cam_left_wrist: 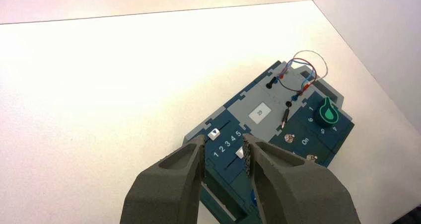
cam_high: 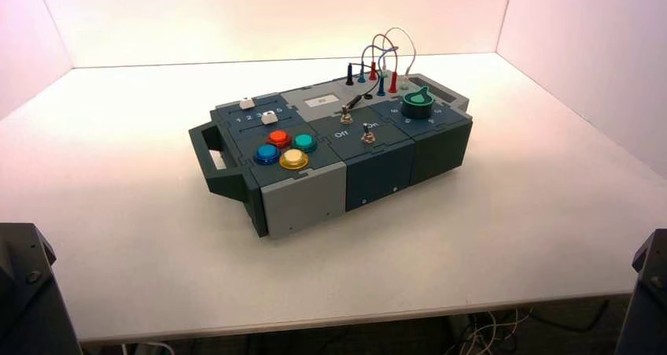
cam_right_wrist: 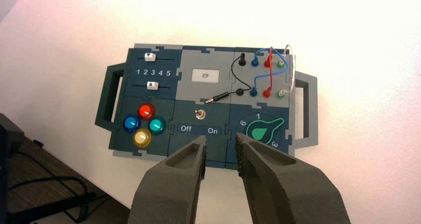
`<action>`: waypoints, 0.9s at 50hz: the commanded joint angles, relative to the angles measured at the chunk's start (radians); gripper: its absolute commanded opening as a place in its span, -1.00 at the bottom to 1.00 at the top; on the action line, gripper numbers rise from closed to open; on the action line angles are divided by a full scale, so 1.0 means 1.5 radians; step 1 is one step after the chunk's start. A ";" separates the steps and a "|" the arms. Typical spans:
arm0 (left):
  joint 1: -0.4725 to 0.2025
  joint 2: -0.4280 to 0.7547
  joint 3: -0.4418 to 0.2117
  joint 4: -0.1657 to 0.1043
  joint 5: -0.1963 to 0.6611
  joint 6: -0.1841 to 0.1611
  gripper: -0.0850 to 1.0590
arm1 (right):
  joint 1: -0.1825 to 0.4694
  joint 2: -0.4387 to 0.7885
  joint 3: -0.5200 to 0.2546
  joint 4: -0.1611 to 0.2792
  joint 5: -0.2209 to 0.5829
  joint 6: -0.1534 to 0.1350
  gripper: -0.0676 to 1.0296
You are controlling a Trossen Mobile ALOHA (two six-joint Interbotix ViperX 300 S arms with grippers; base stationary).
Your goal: Push the red button with the right gripper.
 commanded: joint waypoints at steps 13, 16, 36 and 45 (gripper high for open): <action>-0.002 0.001 -0.008 -0.001 -0.004 0.001 -0.11 | 0.003 -0.002 -0.009 0.000 0.017 -0.005 -0.26; -0.002 0.001 -0.007 -0.001 -0.004 0.000 -0.11 | 0.003 0.003 -0.012 0.000 0.024 -0.005 -0.26; -0.002 0.001 -0.004 -0.001 -0.007 0.000 -0.11 | 0.104 0.094 -0.056 0.004 0.031 0.000 -0.71; 0.015 -0.003 -0.006 0.005 -0.027 0.000 -0.10 | 0.130 0.143 -0.081 0.016 0.026 0.002 -0.85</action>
